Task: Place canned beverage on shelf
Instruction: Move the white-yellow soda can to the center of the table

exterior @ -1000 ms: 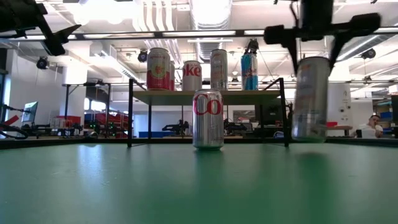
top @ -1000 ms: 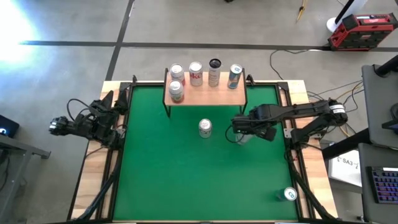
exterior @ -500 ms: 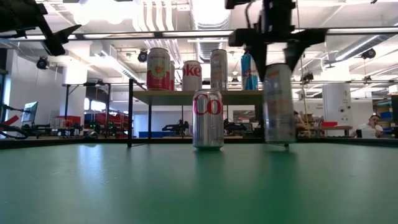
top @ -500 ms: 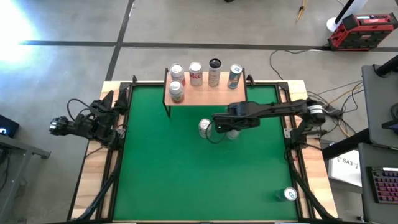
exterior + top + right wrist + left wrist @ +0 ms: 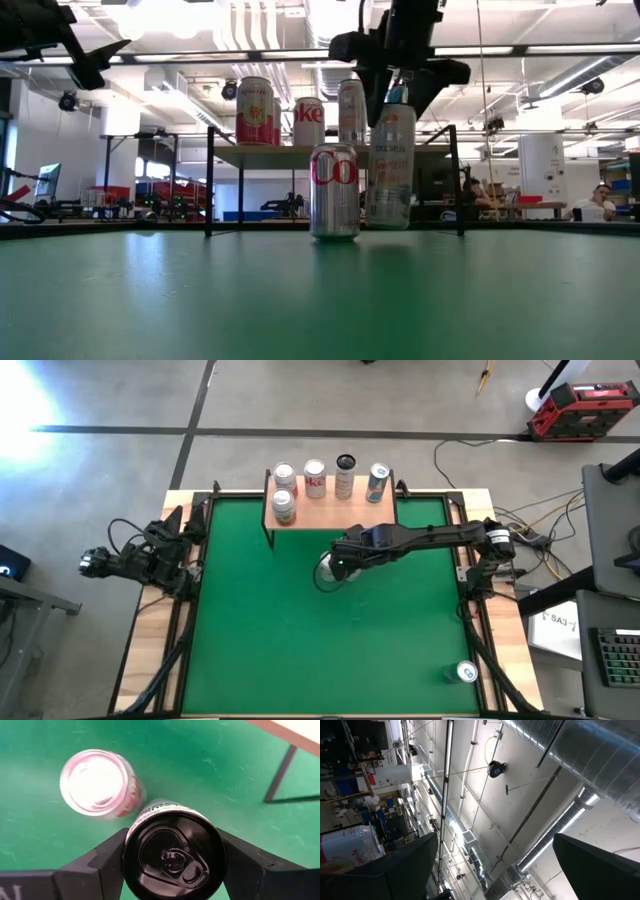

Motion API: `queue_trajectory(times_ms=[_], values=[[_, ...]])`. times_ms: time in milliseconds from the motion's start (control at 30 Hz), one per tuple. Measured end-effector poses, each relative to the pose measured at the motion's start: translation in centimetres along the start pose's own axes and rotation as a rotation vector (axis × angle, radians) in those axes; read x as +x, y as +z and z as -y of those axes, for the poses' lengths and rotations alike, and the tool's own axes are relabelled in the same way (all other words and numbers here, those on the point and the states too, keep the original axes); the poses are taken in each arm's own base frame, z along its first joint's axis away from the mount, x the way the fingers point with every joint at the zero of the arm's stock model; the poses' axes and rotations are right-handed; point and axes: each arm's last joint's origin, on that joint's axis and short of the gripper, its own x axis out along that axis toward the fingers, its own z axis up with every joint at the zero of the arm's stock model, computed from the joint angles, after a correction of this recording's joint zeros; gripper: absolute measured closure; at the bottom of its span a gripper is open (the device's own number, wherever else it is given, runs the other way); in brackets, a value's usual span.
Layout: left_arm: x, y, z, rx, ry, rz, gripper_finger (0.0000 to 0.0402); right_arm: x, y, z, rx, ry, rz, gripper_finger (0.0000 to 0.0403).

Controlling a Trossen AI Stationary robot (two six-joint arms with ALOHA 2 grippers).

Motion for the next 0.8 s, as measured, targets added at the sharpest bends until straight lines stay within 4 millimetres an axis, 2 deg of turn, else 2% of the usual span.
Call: queue_trajectory(times_ms=[267, 433, 800], values=[[0.0, 0.0, 0.0, 0.0, 0.0, 0.0, 0.0022, 1.2, -0.1, -0.8, -0.097, 0.006, -0.013, 0.0163], [0.0, 0.0, 0.0, 0.002, 0.001, -0.002, 0.0022, 1.8, 0.0, -1.2, -0.122, -0.002, -0.032, 0.0143], [0.0, -0.1, 0.0, 0.008, 0.004, -0.006, 0.0022, 1.2, 0.1, -1.6, -0.132, -0.001, -0.004, 0.0128]])
